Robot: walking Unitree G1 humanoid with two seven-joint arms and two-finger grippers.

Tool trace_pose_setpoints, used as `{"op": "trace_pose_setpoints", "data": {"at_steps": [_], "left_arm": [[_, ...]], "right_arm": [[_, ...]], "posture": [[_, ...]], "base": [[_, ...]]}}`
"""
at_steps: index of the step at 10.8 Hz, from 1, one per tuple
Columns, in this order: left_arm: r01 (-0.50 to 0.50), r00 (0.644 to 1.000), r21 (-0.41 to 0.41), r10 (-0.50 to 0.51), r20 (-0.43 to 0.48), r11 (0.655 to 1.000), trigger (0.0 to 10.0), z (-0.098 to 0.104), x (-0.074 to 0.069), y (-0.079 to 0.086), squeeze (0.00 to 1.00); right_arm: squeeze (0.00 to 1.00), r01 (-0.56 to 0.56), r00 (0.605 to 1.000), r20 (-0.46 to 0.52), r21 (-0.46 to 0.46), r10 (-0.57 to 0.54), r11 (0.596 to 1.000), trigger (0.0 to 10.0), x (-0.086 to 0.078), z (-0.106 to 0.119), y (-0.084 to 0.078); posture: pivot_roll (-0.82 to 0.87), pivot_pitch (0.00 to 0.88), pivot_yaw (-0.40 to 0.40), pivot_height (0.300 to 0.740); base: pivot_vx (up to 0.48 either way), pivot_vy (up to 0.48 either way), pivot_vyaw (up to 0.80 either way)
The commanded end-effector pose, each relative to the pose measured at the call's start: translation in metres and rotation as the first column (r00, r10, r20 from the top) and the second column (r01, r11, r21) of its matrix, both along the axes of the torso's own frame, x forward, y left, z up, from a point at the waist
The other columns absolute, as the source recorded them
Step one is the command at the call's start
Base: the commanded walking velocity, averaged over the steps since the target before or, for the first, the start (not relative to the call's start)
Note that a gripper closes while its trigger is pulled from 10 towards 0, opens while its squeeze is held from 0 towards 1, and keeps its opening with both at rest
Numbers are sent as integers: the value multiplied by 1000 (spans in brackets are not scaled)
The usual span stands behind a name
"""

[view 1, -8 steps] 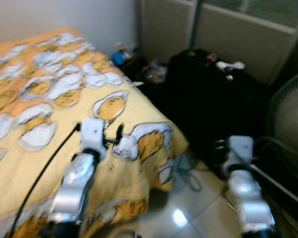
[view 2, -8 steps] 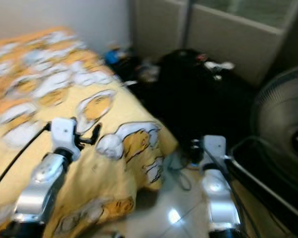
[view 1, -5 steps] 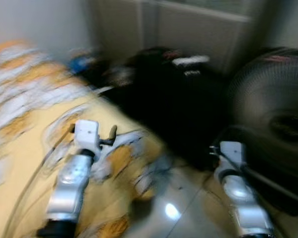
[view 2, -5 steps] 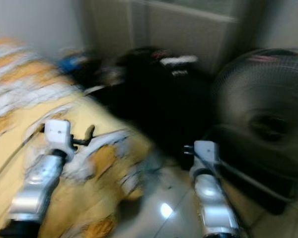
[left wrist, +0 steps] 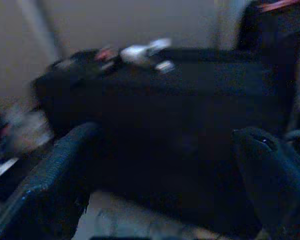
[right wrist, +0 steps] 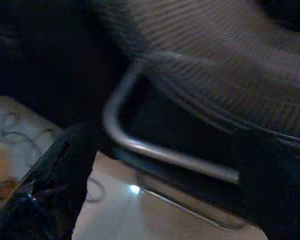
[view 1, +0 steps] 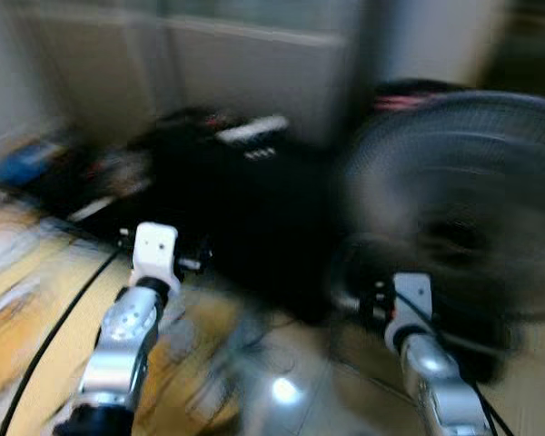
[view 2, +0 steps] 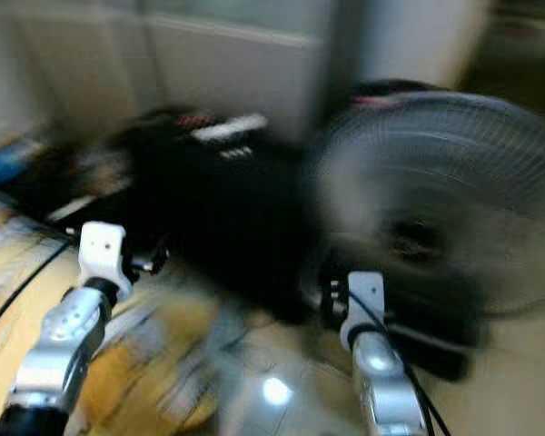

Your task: Clean up the room

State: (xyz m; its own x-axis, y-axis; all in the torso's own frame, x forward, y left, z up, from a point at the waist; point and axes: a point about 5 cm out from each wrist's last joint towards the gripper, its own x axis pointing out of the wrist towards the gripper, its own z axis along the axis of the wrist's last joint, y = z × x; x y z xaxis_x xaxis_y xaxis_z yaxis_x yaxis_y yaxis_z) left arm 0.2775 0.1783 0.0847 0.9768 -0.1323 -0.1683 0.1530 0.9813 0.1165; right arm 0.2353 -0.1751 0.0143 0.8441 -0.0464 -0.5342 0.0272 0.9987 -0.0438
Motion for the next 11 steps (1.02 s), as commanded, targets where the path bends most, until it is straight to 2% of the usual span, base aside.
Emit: {"op": "trace_pose_setpoints", "data": {"at_steps": [1, 2, 3, 5, 6, 7, 9, 10, 11], "left_arm": [[29, 1000, 20, -28, -13, 999, 10000, -3, -1, -4, 0], [28, 999, 23, -27, -18, 999, 10000, -5, -2, -2, 0], [26, 999, 28, -25, -31, 999, 10000, -9, -3, 1, 0], [37, 998, 39, -35, -60, 999, 10000, -15, -5, 2, 0], [38, 997, 43, -35, -68, 998, 10000, -17, -6, 4, 0], [34, 996, 43, -31, -78, 998, 10000, -20, -8, 11, 0], [18, 998, 53, -15, -68, 998, 10000, -19, -10, 20, 0], [16, 999, 47, -14, -44, 999, 10000, -14, -14, 18, 0], [29, 999, 35, -28, -31, 999, 10000, -14, -17, 14, 0]], "right_arm": [[0, -12, 1000, -15, 18, 12, 1000, 10000, -2, -1, -2], [0, -65, 998, -13, 10, 65, 998, 10000, -4, 0, 2], [0, -90, 995, -29, 52, 92, 995, 10000, -6, -2, 6], [0, -133, 991, -4, 40, 133, 990, 10000, -4, -2, 9], [0, -151, 988, 44, 12, 151, 988, 10000, 0, 3, 11], [0, -181, 970, 156, -32, 184, 983, 10000, 11, 16, 19], [0, -174, 947, 277, 17, 162, 985, 10000, 13, 34, 26], [0, -184, 945, 281, 39, 166, 982, 10000, 5, 32, 27], [0, -169, 954, 258, 33, 155, 985, 10000, -2, 23, 21]], "posture": [[56, 0, 74, 740], [54, 0, 75, 740], [46, 0, 81, 740], [50, 0, 85, 740], [53, 0, 86, 740], [52, 0, 71, 740], [52, 0, 49, 740], [65, 0, 48, 740], [53, 0, 64, 740]], "base": [[0, 0, -769], [0, 0, 0], [0, 0, 0], [0, 0, 0], [0, 0, 0], [0, 0, 0], [0, 0, 0], [0, 0, 0], [0, 0, -788]]}}
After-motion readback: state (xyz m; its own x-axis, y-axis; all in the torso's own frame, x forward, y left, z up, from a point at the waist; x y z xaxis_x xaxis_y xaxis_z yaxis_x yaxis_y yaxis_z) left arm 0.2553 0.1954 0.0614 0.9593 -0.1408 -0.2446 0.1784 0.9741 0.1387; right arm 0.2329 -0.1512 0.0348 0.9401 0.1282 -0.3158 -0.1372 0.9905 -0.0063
